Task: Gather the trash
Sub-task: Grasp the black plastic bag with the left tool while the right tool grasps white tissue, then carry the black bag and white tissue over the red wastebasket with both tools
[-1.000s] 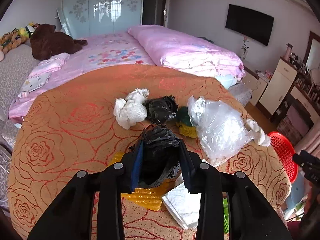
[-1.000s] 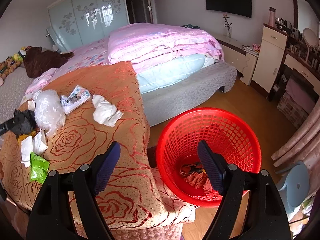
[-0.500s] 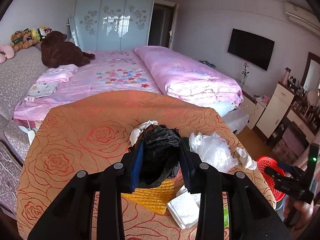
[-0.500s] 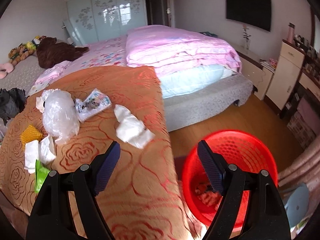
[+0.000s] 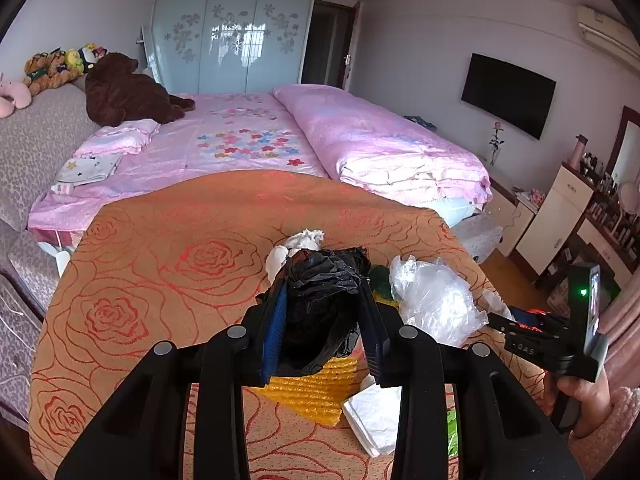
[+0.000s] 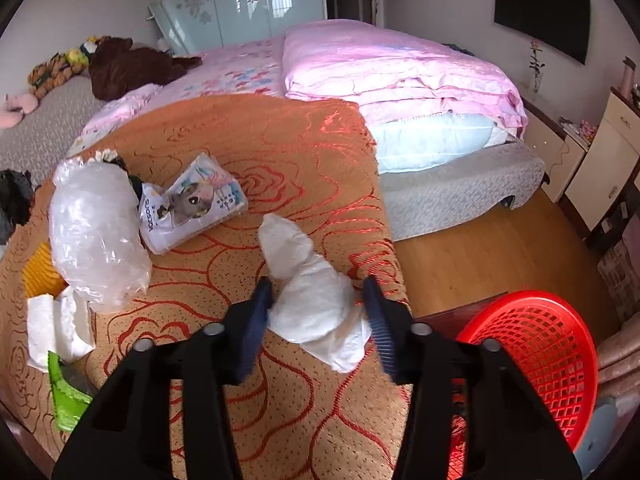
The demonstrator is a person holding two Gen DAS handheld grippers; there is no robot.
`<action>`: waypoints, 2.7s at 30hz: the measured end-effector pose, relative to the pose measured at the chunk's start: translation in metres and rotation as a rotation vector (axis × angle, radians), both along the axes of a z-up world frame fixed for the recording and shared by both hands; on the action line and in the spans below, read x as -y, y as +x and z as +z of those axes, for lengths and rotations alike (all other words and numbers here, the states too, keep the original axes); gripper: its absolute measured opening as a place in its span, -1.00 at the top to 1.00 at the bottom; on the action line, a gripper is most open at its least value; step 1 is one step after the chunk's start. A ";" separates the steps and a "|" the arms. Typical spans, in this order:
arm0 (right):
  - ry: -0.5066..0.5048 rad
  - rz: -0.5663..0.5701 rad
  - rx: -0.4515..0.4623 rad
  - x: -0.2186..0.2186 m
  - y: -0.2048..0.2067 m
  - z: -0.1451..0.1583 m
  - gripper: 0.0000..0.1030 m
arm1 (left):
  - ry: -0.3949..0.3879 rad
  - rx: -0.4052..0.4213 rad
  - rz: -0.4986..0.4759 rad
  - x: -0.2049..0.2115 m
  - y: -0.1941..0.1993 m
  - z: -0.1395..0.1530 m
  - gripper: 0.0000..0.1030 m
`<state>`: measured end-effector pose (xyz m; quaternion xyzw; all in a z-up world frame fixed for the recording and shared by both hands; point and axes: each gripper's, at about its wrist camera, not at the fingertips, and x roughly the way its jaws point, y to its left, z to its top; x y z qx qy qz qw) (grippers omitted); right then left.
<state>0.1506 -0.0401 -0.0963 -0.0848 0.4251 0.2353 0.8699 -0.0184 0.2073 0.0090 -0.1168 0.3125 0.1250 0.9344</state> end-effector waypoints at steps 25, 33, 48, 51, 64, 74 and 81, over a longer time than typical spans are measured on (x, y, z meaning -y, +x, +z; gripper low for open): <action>0.098 -0.059 0.149 0.038 -0.057 0.069 0.36 | 0.021 0.057 -0.039 0.020 -0.006 0.020 0.37; 0.113 -0.094 0.192 0.059 -0.067 0.091 0.36 | 0.034 0.039 -0.119 0.051 0.011 0.018 0.37; 0.103 -0.197 0.225 0.102 -0.062 0.102 0.36 | 0.050 0.019 -0.258 0.103 0.040 0.014 0.37; 0.100 -0.223 0.230 0.113 -0.062 0.104 0.36 | 0.046 0.019 -0.293 0.117 0.047 0.015 0.37; 0.081 -0.338 0.236 0.169 -0.059 0.104 0.36 | 0.085 0.004 -0.464 0.192 0.078 0.010 0.37; 0.079 -0.434 0.229 0.203 -0.061 0.093 0.36 | 0.080 -0.023 -0.562 0.242 0.100 0.004 0.37; 0.103 -0.510 0.181 0.227 -0.057 0.072 0.36 | 0.082 -0.072 -0.610 0.268 0.110 -0.012 0.37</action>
